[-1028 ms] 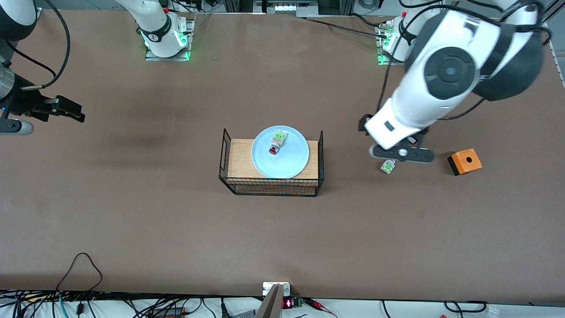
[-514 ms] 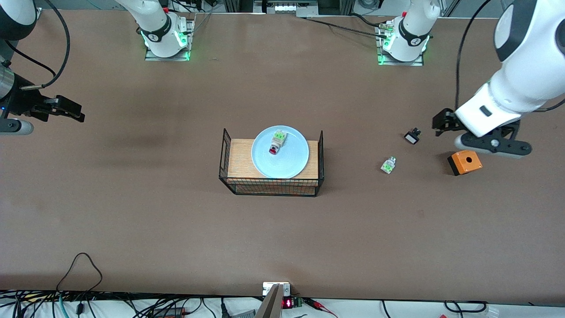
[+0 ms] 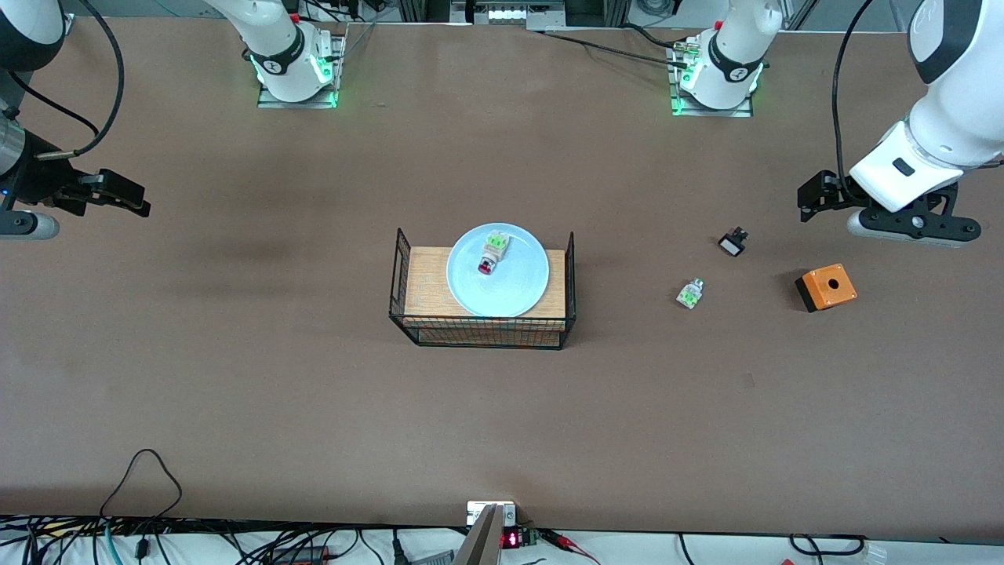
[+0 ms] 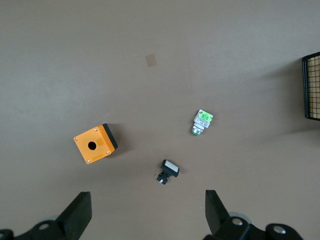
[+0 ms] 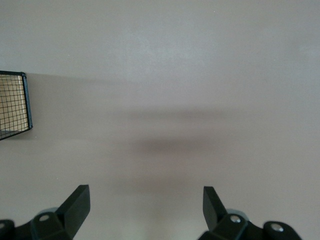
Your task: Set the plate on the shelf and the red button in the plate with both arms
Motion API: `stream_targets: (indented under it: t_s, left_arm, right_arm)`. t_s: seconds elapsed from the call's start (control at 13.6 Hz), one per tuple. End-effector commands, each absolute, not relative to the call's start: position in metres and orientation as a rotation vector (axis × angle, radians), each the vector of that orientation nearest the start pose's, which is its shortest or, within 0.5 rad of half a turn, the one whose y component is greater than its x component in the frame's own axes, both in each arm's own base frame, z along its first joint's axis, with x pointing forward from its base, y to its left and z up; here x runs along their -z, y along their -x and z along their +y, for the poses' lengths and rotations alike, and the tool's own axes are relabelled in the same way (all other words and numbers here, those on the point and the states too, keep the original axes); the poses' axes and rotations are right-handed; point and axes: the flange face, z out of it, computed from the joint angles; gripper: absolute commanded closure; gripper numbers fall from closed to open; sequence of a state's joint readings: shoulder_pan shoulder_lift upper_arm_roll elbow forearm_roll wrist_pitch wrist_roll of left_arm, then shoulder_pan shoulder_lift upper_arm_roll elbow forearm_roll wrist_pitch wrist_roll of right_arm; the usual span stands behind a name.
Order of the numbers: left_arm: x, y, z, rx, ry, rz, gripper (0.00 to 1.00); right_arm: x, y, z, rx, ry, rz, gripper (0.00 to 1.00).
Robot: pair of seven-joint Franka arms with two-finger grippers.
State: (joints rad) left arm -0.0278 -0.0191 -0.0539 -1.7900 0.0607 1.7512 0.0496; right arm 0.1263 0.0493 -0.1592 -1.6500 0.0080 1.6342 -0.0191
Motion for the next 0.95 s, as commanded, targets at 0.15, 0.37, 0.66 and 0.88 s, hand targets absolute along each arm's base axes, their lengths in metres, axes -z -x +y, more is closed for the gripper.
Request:
stream_targets:
  t_s: [0.15,0.37,0.66,0.88]
  left_arm:
    - [-0.557,-0.555,-0.016,-0.047,3.1,0.19,0.0]
    - [-0.559,-0.554,-0.021,-0.051,3.101,0.191,0.0]
    - [-0.571,-0.555,-0.03,-0.084,3.103,0.205,0.0]
    - [-0.577,-0.561,-0.029,-0.098,3.105,0.197,0.0]
  right_arm:
    - [-0.571,-0.567,-0.016,-0.094,3.149,0.012,0.0]
    - [-0.571,-0.567,-0.017,-0.094,3.151,0.014,0.0]
    - [-0.57,-0.567,-0.016,-0.094,3.151,0.011,0.0]
    - [-0.57,-0.567,-0.016,-0.094,3.151,0.011,0.0]
